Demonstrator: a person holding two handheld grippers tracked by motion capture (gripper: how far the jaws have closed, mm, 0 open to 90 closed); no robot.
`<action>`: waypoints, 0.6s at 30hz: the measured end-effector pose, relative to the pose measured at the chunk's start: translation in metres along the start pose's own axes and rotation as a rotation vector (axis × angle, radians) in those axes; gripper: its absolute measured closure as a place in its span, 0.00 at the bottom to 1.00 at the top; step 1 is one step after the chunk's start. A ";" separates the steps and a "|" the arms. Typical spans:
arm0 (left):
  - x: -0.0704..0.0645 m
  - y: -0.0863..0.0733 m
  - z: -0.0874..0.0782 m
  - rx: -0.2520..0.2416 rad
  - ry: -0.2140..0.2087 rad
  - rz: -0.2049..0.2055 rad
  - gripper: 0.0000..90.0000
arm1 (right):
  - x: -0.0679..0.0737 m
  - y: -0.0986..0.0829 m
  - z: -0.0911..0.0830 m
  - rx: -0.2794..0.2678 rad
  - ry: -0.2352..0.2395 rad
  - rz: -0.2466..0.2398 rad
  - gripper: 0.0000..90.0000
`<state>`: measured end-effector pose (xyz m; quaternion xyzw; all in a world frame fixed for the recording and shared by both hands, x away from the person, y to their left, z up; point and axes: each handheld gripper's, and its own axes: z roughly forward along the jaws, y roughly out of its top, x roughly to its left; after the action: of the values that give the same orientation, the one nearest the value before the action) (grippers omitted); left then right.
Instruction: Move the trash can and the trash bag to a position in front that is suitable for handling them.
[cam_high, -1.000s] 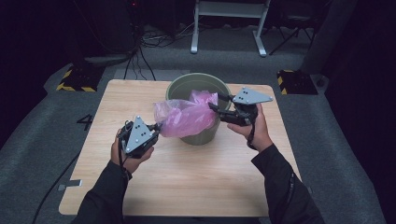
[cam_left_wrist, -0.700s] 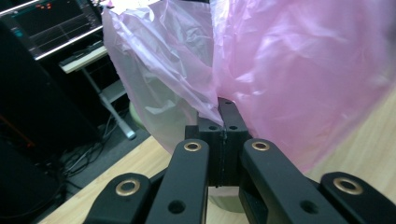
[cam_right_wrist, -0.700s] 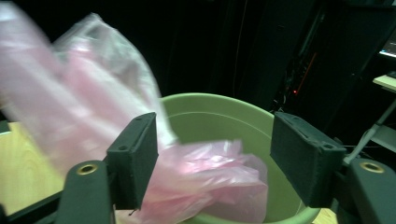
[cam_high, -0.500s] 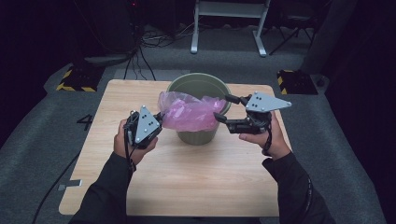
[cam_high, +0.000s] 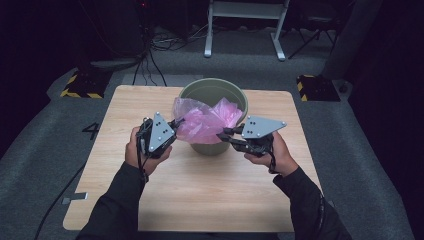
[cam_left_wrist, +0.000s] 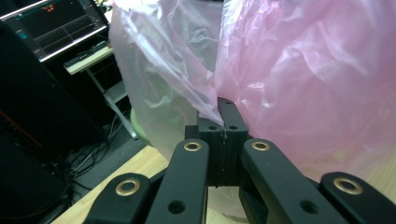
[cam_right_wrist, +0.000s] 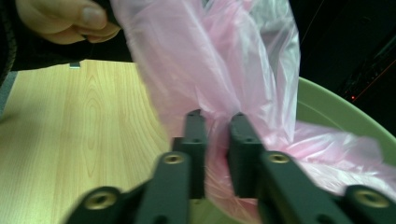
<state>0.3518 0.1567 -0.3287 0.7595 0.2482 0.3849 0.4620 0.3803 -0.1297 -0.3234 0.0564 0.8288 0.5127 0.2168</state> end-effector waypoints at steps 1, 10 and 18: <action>0.000 0.000 0.000 0.000 0.000 0.000 1.00 | 0.003 -0.003 -0.001 -0.006 0.005 -0.009 0.96; 0.009 -0.002 0.003 0.014 0.024 -0.032 1.00 | 0.025 -0.023 -0.005 0.070 -0.020 -0.115 0.98; 0.016 0.011 0.001 -0.032 0.091 -0.053 1.00 | 0.006 -0.009 -0.008 0.068 -0.240 -0.143 0.93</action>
<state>0.3620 0.1632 -0.3129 0.7268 0.2829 0.4107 0.4722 0.3733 -0.1386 -0.3303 0.0654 0.8157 0.4573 0.3481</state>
